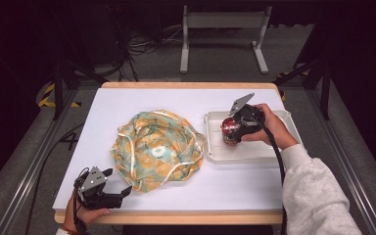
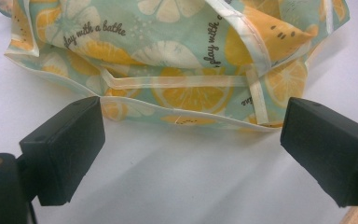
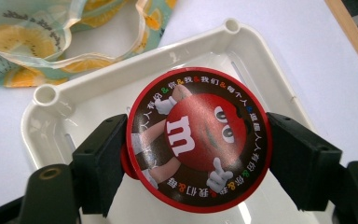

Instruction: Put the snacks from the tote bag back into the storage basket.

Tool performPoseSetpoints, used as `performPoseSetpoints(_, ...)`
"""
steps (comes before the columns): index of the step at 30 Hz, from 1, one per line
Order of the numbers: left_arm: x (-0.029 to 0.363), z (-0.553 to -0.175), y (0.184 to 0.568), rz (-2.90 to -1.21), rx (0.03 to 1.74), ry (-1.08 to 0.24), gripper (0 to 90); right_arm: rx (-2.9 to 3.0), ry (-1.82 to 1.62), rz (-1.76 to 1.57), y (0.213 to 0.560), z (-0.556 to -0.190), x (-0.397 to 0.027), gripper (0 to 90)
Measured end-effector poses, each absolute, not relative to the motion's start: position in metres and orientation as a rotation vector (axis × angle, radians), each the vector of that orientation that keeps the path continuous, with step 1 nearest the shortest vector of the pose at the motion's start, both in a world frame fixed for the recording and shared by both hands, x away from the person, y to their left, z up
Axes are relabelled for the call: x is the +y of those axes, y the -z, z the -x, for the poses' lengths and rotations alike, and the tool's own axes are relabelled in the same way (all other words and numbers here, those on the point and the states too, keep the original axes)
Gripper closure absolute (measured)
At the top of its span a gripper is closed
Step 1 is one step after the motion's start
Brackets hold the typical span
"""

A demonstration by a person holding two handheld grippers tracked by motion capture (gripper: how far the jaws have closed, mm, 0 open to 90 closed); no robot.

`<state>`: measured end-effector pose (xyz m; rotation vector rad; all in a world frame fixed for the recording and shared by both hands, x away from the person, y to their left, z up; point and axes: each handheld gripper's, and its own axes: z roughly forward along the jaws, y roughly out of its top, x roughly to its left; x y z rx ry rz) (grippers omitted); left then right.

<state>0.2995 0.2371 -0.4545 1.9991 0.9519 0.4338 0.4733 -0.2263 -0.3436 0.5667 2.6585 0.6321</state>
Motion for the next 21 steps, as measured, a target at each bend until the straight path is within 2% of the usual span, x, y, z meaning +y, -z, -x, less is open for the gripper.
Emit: performPoseSetpoints(21, 0.237, -0.301, 0.455, -2.014, 0.938, -0.431, 7.0, 2.657, -0.633, -0.597, 0.357, -0.471, -0.244, 25.0)
